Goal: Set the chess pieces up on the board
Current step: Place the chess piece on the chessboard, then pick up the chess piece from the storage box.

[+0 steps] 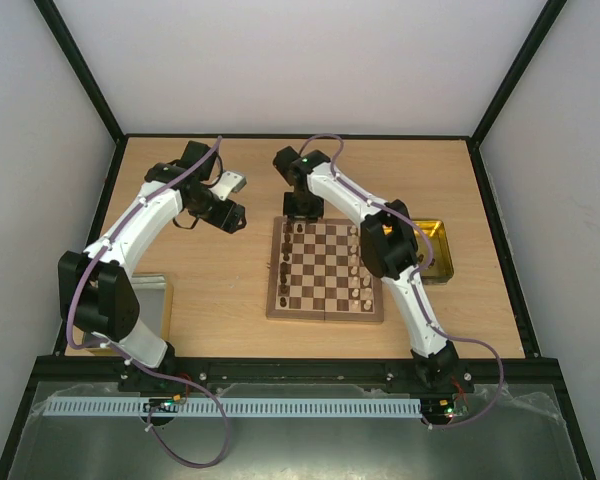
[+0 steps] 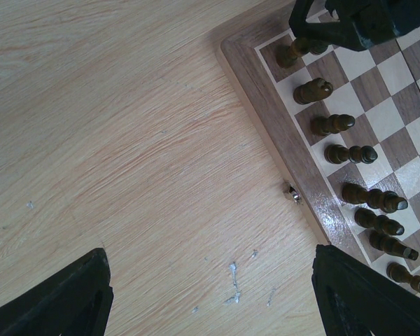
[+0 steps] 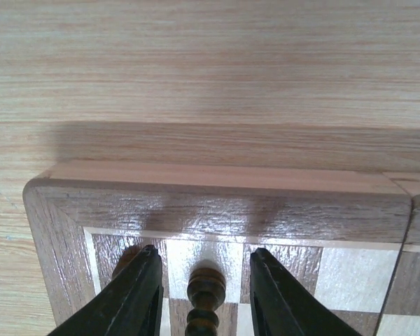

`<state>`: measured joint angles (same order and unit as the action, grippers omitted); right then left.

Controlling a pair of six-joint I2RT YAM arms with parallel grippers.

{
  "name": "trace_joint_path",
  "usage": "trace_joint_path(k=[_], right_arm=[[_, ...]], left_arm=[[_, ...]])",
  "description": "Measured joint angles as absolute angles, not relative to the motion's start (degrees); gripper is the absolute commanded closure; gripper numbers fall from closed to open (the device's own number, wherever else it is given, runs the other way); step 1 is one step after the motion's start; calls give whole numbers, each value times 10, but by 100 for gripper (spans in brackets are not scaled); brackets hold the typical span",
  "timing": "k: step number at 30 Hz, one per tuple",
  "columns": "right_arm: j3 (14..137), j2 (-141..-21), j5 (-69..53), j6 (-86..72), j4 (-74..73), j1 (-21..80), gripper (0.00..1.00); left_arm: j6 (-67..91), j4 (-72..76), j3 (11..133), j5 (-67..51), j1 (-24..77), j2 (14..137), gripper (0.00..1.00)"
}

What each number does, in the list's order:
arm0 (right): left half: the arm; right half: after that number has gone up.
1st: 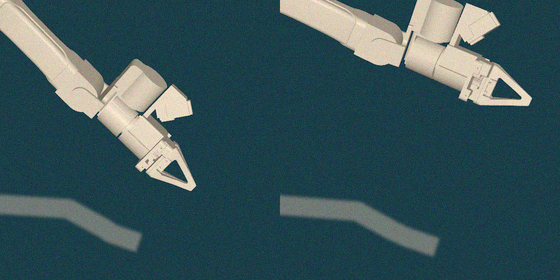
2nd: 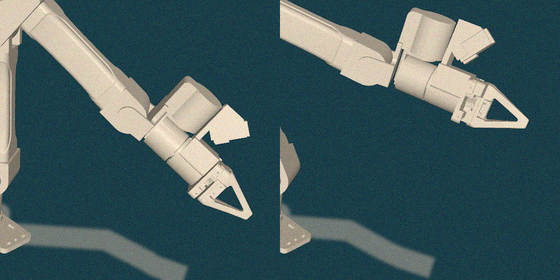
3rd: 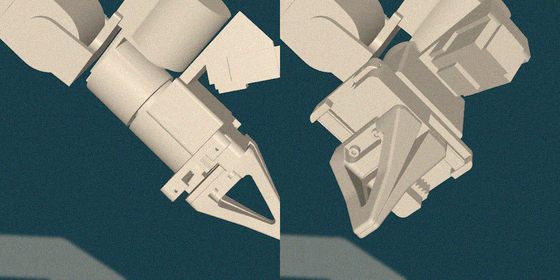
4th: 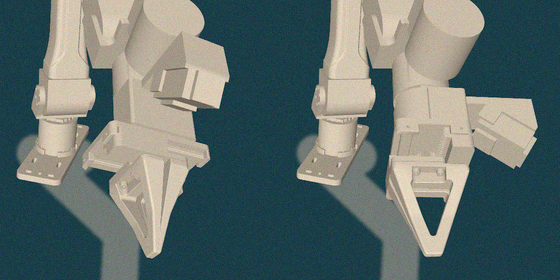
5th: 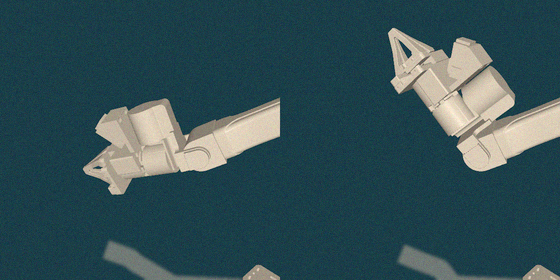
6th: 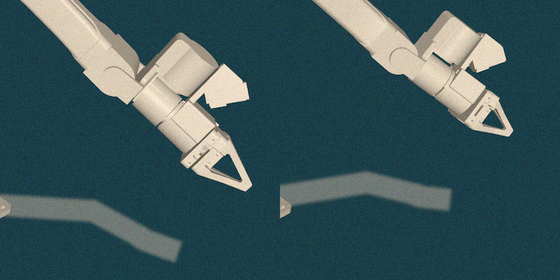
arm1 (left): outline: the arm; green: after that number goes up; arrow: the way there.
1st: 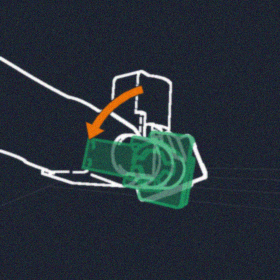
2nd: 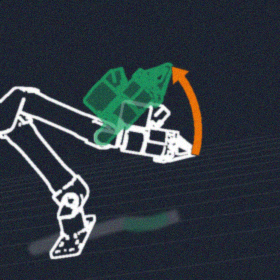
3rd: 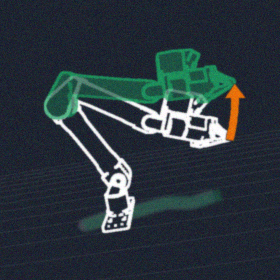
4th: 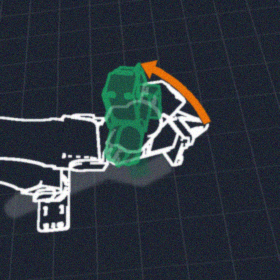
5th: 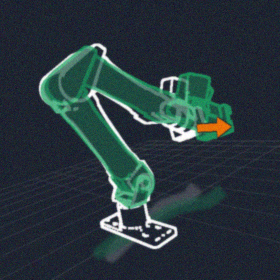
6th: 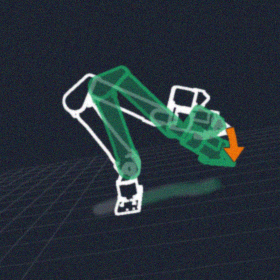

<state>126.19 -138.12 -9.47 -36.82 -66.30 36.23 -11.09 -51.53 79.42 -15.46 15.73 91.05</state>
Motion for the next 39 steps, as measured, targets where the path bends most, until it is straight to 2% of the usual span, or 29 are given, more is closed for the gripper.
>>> trace_joint_path(k=[9, 12, 20, 24, 32, 39], right_arm=[[1281, -1377, -58, -380, -663, 324, 69], [1251, -1345, -22, -382, -661, 295, 69], [957, -1070, 2, -389, -618, 160, 69], [831, -984, -7, -390, -594, 117, 69], [660, -945, -84, -390, -545, 85, 69], [635, -945, -112, -390, -509, 66, 70]], left_arm=[[-111, -515, 794, -155, 157, 910, 22], [-111, -515, 794, -155, 157, 910, 22], [-111, -516, 795, -160, 157, 910, 22], [-111, -516, 797, -163, 157, 911, 22], [-111, -518, 800, -165, 160, 917, 22], [-111, -518, 805, -164, 165, 919, 22]])
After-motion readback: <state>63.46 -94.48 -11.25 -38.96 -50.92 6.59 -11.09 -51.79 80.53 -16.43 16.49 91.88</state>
